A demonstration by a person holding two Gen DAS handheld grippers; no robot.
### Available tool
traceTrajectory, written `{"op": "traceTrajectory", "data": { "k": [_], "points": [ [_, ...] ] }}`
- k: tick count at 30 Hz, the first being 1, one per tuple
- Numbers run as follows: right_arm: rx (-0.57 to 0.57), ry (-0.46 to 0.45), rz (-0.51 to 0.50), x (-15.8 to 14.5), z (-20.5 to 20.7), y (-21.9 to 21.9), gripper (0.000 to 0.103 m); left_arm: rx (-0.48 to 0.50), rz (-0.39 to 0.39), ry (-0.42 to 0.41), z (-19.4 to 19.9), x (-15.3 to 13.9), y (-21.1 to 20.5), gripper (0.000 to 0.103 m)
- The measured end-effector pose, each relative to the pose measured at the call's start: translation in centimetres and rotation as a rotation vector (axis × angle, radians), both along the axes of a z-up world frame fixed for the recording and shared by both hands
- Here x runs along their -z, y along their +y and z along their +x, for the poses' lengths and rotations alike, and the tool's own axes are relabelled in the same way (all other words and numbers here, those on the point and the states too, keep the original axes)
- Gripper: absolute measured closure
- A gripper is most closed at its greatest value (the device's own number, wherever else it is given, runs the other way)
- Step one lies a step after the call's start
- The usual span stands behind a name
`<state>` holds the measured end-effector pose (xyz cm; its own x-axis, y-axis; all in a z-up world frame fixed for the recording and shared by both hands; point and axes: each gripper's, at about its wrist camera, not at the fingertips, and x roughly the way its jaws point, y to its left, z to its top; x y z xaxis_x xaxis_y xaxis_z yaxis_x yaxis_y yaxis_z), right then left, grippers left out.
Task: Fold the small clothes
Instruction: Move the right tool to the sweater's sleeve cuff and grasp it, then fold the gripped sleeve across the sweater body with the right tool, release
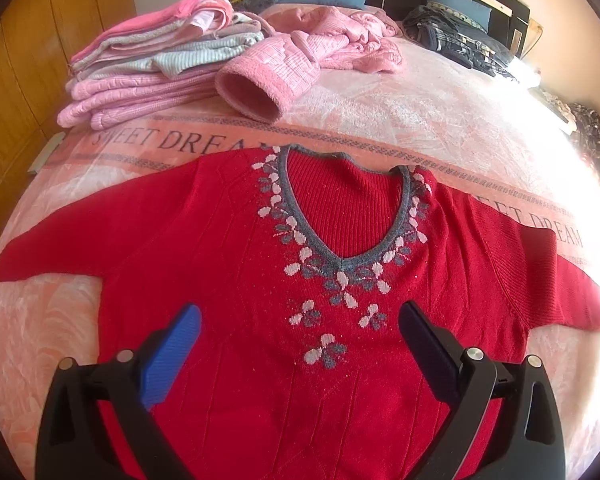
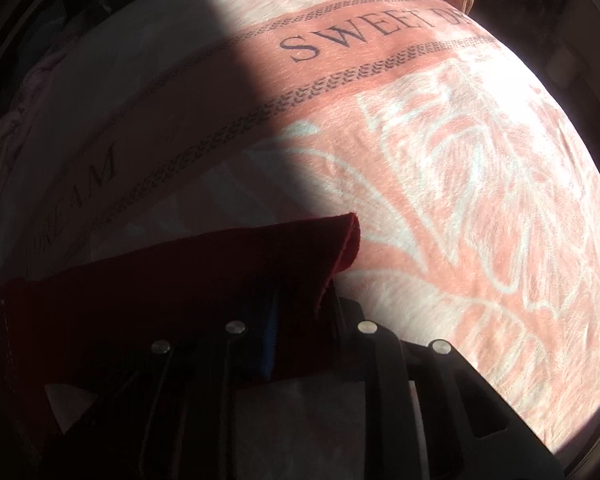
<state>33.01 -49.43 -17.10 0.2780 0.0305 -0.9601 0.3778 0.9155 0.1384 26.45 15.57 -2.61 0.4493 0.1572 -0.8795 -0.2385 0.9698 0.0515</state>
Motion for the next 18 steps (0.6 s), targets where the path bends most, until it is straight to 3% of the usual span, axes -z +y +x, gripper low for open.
{"op": "traceTrajectory", "data": {
  "k": [8, 14, 18],
  "points": [
    [0.018, -0.088, -0.004, -3.6, -3.1, 0.8, 0.099, 0.0, -0.007, 0.002, -0.7, -0.2, 1.2, 0.004],
    [0.008, -0.115, -0.047, -7.4, -3.2, 5.0, 0.099, -0.032, -0.014, -0.005, 0.0, -0.2, 3.5, 0.004],
    [-0.06, -0.143, -0.05, -9.3, -1.8, 10.0, 0.099, -0.043, -0.007, -0.001, 0.6, 0.1, 5.0, 0.004]
  ]
}}
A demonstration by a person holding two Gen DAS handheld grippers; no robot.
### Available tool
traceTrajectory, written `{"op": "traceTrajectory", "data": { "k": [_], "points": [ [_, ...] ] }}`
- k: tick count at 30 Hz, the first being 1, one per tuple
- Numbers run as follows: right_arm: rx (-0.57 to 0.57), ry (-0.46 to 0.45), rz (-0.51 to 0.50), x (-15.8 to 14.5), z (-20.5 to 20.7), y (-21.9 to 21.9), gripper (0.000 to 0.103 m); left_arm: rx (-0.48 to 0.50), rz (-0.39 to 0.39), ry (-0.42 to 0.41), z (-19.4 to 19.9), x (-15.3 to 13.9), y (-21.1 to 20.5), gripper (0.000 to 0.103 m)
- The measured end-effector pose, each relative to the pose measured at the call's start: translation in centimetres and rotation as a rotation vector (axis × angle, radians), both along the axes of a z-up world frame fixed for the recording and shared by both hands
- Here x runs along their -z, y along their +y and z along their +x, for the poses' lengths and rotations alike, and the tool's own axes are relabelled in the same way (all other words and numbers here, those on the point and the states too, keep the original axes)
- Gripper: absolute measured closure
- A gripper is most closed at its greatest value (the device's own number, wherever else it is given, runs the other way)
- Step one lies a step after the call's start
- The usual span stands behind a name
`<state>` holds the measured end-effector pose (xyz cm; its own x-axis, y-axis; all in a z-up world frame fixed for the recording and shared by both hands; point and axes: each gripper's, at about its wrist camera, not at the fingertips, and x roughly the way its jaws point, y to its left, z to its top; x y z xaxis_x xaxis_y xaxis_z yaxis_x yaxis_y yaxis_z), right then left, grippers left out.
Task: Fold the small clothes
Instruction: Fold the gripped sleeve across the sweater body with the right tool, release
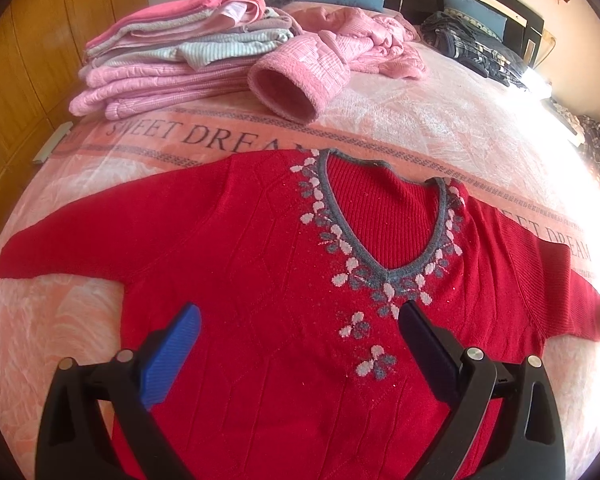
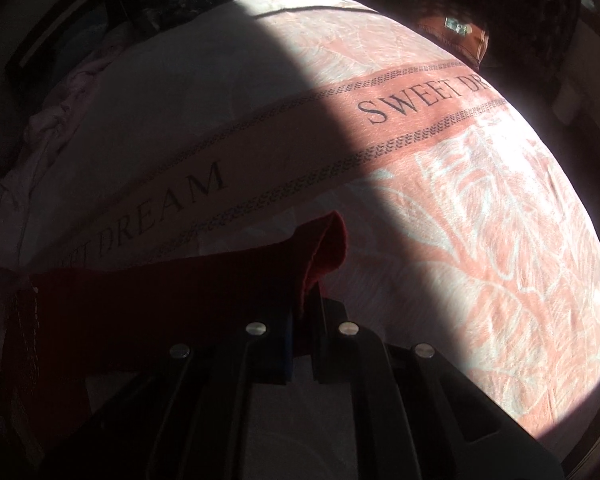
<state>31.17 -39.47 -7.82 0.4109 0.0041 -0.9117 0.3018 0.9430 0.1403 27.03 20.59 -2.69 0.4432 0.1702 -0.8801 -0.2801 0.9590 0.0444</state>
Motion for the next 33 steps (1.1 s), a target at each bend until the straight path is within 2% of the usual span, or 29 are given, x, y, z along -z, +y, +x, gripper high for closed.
{"op": "traceTrajectory", "data": {
  "k": [10, 16, 24, 30, 32, 33],
  "points": [
    [-0.23, -0.066, 0.055, -3.7, 3.2, 15.2, 0.099, 0.002, -0.004, 0.0, -0.3, 0.3, 3.7, 0.004],
    [-0.369, -0.075, 0.105, -4.1, 4.9, 24.1, 0.099, -0.012, -0.009, 0.0, -0.8, 0.5, 5.9, 0.004],
    [-0.465, -0.016, 0.113, -1.1, 5.8, 33.4, 0.098, -0.002, -0.01, 0.01, -1.4, 0.9, 7.2, 0.004],
    [-0.493, 0.056, 0.117, 3.0, 7.3, 36.9, 0.097, 0.024, -0.015, 0.02, -1.3, 1.2, 6.5, 0.004],
    [-0.505, 0.071, 0.168, 4.4, 7.6, 37.4, 0.083, 0.037, -0.022, 0.024, -1.0, 1.3, 5.8, 0.004],
    [-0.497, 0.071, 0.205, 4.8, 7.6, 37.2, 0.08, 0.043, -0.027, 0.026, -0.9, 1.3, 5.4, 0.004]
  ]
}}
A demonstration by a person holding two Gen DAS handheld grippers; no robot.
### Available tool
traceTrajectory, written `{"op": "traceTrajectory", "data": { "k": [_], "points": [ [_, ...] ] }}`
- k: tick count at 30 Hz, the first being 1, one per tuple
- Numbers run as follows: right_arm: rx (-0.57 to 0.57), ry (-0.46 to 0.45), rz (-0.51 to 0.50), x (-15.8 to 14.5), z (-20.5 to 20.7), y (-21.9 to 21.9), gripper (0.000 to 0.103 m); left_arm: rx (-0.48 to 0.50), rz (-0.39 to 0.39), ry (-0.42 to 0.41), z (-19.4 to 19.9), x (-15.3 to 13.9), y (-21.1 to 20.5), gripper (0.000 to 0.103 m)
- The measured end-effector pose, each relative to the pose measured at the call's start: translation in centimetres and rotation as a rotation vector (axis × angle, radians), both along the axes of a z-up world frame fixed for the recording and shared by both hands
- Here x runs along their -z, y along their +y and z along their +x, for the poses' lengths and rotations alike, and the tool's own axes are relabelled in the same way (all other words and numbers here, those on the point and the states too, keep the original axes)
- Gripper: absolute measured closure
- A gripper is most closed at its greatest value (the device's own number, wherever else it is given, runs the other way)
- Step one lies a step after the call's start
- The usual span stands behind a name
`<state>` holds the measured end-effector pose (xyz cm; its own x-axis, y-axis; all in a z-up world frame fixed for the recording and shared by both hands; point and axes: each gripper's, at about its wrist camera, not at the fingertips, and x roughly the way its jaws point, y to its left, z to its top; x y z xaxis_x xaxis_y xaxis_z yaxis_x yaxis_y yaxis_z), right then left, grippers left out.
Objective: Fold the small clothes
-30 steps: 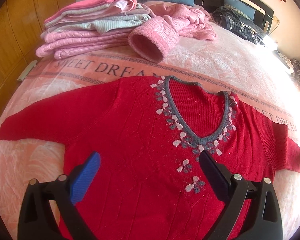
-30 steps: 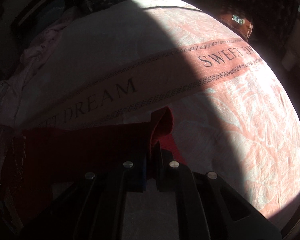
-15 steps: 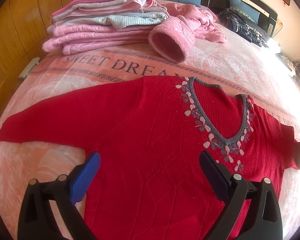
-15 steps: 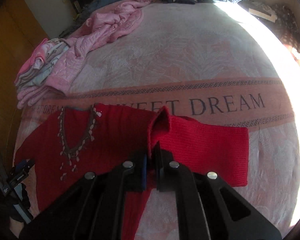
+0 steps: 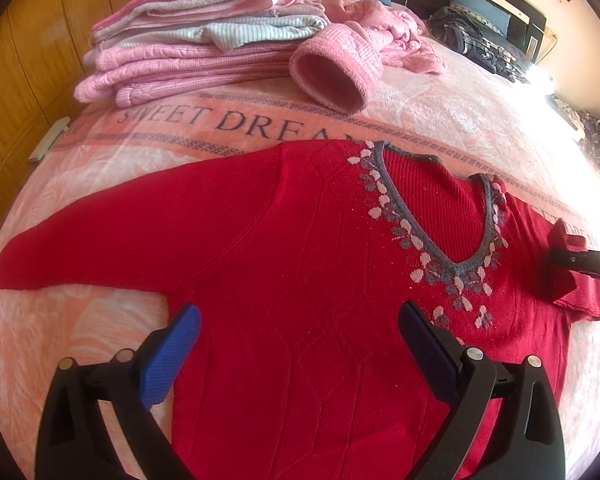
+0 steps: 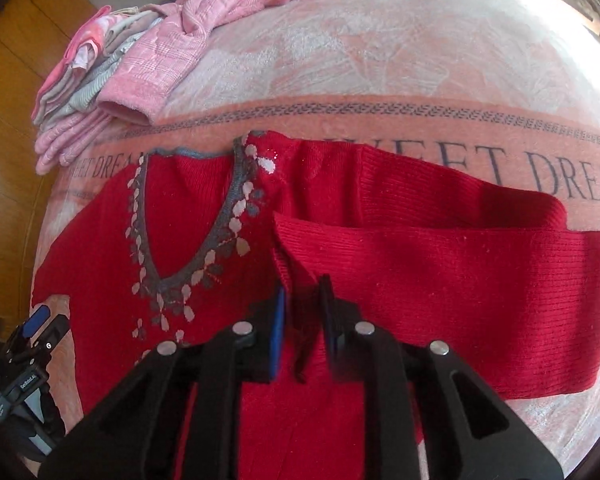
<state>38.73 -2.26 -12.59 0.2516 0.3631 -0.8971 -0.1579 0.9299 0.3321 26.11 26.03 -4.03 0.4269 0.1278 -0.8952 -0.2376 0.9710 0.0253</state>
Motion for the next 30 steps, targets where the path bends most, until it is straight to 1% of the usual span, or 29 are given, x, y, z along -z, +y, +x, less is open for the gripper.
{"op": "traceTrajectory", "data": {
  "k": [2, 4, 5, 8, 10, 13, 16, 17, 19, 20, 21, 23, 25, 28, 30],
  "points": [
    [0.01, -0.006, 0.045, 0.1, -0.5, -0.6, 0.08, 0.018, -0.015, 0.003, 0.4, 0.0, -1.0, 0.004],
    [0.013, -0.046, 0.041, -0.8, -1.6, -1.3, 0.08, 0.047, -0.044, 0.001, 0.9, 0.0, -2.5, 0.004],
    [0.022, -0.071, 0.027, -1.3, -2.4, -2.0, 0.08, 0.068, -0.068, 0.0, 1.2, 0.0, -3.4, 0.004],
    [0.063, -0.136, -0.062, -2.4, -5.9, -4.2, 0.08, 0.136, -0.145, 0.0, 2.5, 0.2, -7.0, 0.004],
    [0.09, -0.163, -0.086, -2.4, -8.5, -5.7, 0.08, 0.188, -0.165, 0.004, 3.5, 0.4, -10.0, 0.004],
    [0.145, -0.17, -0.055, -1.7, -11.3, -8.2, 0.08, 0.261, -0.204, 0.023, 5.3, 1.4, -14.5, 0.004],
    [0.187, -0.202, -0.027, -1.2, -12.8, -9.8, 0.08, 0.302, -0.252, 0.051, 7.1, 2.7, -18.0, 0.006],
    [0.197, -0.212, -0.014, -1.1, -13.0, -10.2, 0.08, 0.314, -0.253, 0.059, 7.7, 3.1, -19.0, 0.009],
    [0.191, -0.205, 0.01, -1.0, -12.7, -10.9, 0.08, 0.331, -0.259, 0.086, 9.0, 4.1, -20.4, 0.014],
    [0.191, -0.207, 0.015, -1.1, -12.5, -11.2, 0.08, 0.328, -0.265, 0.101, 9.5, 4.7, -20.7, 0.019],
    [0.21, -0.217, 0.018, -1.3, -12.5, -11.8, 0.08, 0.326, -0.275, 0.117, 10.1, 5.3, -20.9, 0.021],
    [0.224, -0.235, 0.059, -1.7, -12.5, -12.8, 0.076, 0.319, -0.288, 0.146, 11.0, 6.5, -21.1, 0.022],
    [0.263, -0.241, 0.092, -2.0, -12.4, -14.0, 0.074, 0.303, -0.295, 0.164, 11.5, 7.4, -21.1, 0.023],
    [0.284, -0.259, 0.124, -2.5, -11.9, -14.7, 0.074, 0.3, -0.296, 0.163, 11.7, 7.4, -21.1, 0.029],
    [0.278, -0.255, 0.148, -2.4, -11.6, -14.8, 0.074, 0.314, -0.289, 0.167, 11.7, 7.2, -21.3, 0.047]
  ]
}}
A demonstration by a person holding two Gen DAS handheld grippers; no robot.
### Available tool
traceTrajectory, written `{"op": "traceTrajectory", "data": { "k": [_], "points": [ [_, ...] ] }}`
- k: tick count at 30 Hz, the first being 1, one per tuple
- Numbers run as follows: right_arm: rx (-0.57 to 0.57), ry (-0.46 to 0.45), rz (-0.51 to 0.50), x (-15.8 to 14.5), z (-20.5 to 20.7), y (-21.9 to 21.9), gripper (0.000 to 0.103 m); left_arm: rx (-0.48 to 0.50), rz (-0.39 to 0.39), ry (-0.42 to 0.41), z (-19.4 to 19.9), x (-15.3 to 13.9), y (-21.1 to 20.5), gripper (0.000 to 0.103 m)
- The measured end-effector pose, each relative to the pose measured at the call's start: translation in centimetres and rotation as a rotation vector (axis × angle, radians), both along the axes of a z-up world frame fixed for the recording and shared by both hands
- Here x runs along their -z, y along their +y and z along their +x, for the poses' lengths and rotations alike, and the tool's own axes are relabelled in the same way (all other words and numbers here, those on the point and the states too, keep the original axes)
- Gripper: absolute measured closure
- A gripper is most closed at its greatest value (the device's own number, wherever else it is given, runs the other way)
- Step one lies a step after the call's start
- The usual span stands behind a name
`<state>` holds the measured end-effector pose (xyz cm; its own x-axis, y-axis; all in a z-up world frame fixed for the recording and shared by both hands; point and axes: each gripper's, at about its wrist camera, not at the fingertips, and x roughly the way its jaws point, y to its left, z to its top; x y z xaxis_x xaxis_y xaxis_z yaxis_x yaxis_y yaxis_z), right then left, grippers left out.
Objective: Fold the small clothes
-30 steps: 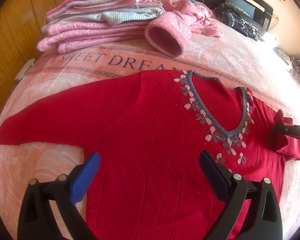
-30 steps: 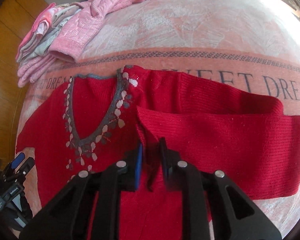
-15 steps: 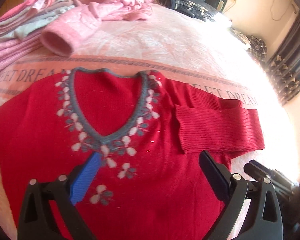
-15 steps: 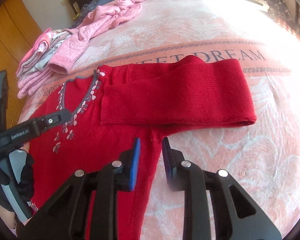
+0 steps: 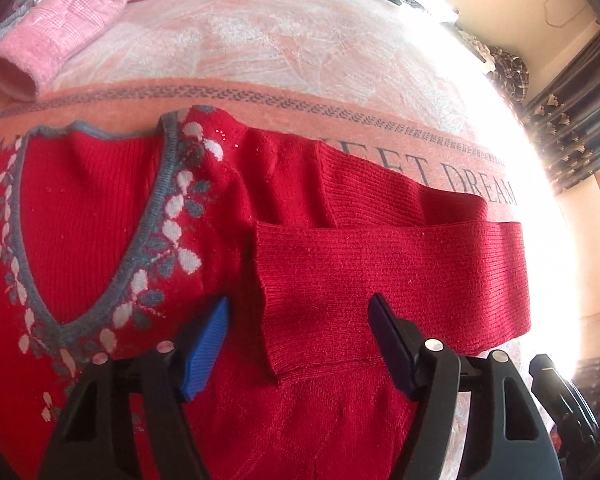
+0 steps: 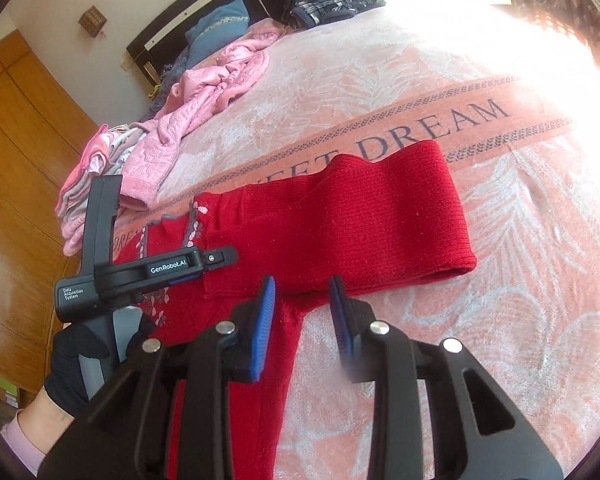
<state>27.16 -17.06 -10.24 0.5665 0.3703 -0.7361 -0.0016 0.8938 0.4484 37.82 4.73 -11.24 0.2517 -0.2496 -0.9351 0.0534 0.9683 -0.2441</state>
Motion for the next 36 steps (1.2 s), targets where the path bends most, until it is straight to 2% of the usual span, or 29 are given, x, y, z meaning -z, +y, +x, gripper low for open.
{"op": "traceTrajectory", "data": {
  "k": [1, 2, 3, 4, 6, 8, 12, 17, 22, 27, 32, 36],
  "points": [
    [0.004, 0.007, -0.005, 0.2, 0.2, 0.1, 0.074, 0.006, 0.001, 0.006, 0.0, 0.0, -0.1, 0.052],
    [0.005, 0.015, -0.008, 0.4, 0.3, 0.2, 0.074, 0.01, -0.003, 0.013, 0.1, 0.0, -0.1, 0.064],
    [0.003, 0.02, -0.009, 0.6, 0.5, 0.4, 0.074, 0.006, 0.003, 0.015, 0.2, 0.0, 0.0, 0.07],
    [0.001, 0.024, -0.011, 0.8, 0.5, 0.5, 0.074, -0.001, 0.005, 0.012, 0.1, 0.0, 0.2, 0.073],
    [0.001, 0.028, -0.025, 0.9, 0.6, 0.8, 0.074, -0.023, -0.005, 0.011, 0.3, 0.0, 0.7, 0.089],
    [-0.001, 0.029, -0.037, 1.0, 0.6, 1.0, 0.074, -0.054, -0.038, 0.008, 0.3, 0.0, 1.4, 0.097],
    [0.004, 0.04, -0.044, 1.5, 0.9, 1.3, 0.073, -0.092, -0.102, -0.02, -0.2, -0.9, 2.4, 0.099],
    [0.015, 0.028, -0.052, 1.3, 0.8, 1.3, 0.073, -0.136, -0.214, -0.107, -0.9, -4.5, 4.7, 0.1],
    [0.023, 0.006, -0.043, 0.7, 0.5, 0.9, 0.073, -0.191, -0.192, -0.227, -1.4, -9.3, 9.0, 0.1],
    [0.039, 0.025, -0.041, 1.5, 0.7, 1.0, 0.073, -0.25, -0.134, -0.276, -1.7, -11.9, 15.0, 0.1],
    [0.049, 0.05, -0.033, 2.4, 1.1, 1.2, 0.071, -0.324, -0.065, -0.276, -2.4, -11.7, 21.1, 0.1],
    [0.041, 0.054, -0.047, 2.8, 1.4, 2.0, 0.07, -0.381, -0.021, -0.255, -3.0, -9.9, 24.6, 0.1]
  ]
}}
